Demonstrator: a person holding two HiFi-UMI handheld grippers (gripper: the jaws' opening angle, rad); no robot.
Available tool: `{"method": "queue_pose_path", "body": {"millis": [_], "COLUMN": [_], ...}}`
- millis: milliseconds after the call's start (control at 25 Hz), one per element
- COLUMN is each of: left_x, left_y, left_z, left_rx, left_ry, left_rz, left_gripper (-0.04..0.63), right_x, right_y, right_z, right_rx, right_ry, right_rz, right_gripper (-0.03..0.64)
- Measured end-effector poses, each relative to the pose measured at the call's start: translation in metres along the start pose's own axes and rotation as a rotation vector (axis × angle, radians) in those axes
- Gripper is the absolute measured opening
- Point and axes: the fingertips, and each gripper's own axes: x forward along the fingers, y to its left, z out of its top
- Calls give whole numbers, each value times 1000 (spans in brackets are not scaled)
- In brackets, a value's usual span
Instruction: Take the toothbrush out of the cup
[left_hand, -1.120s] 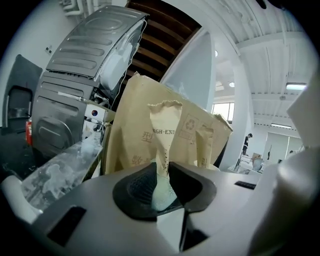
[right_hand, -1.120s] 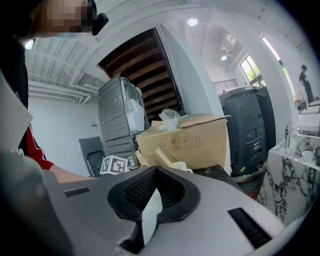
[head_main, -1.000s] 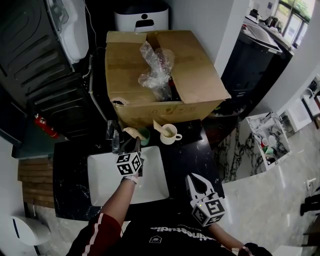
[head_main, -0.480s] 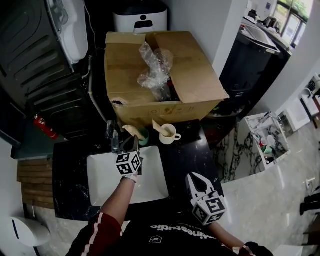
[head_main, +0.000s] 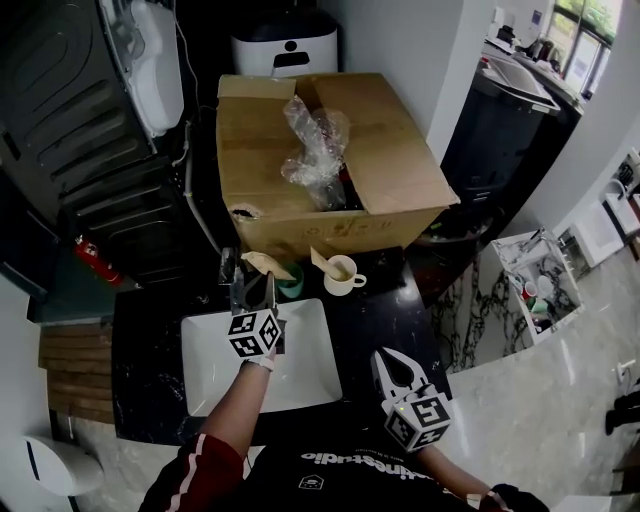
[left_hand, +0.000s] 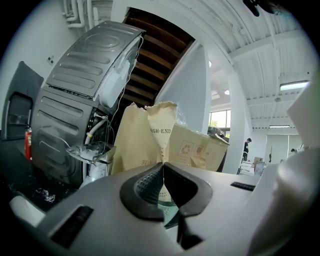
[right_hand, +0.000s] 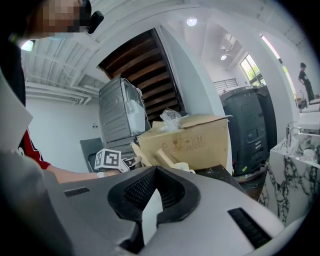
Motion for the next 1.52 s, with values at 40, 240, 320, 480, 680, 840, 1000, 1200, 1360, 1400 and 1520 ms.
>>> {"method": "queue_pose_path", "body": {"millis": [40, 240, 320, 480, 680, 840, 1000, 1200, 1360, 1400, 1520], "left_x": [-3, -28, -40, -63, -94, -118, -141, -150, -152, -152, -153], "left_y": [-1, -11, -15, -23, -28, -23, -26, -36, -42, -42, -39], "left_z": [4, 27, 39, 56, 69, 74, 75, 61, 54, 53, 48], "left_rx": [-1, 15, 16, 20, 48, 45, 51, 60, 51, 53, 46], "left_ry": [-3, -28, -47, -76, -95, -106, -111, -96, -90, -89, -80], "left_rz": [-6, -48, -58, -76, -84, -67, -69, -77, -91, -92, -87], "left_gripper": [17, 17, 17, 17, 17, 17, 17, 17, 15, 17, 15], "right_x": [1, 6, 9, 13, 19, 24, 26, 30, 31, 31, 30], "right_y": [2, 12, 16, 25, 33, 37, 38, 45, 49, 49, 49], "right_z": [1, 3, 5, 6, 8, 9, 9, 5, 6, 6, 4], "right_rx": [5, -10, -11, -17, -19, -22, -11, -7, -22, -24, -28], "right_ry": [-5, -8, -13, -18, -25, -27, -24, -15, -19, -19, -12], "right_rz": [6, 31, 45, 68, 90, 102, 109, 127, 132, 132, 130], "right_gripper": [37, 37, 37, 37, 37, 37, 37, 37, 37, 37, 37]}}
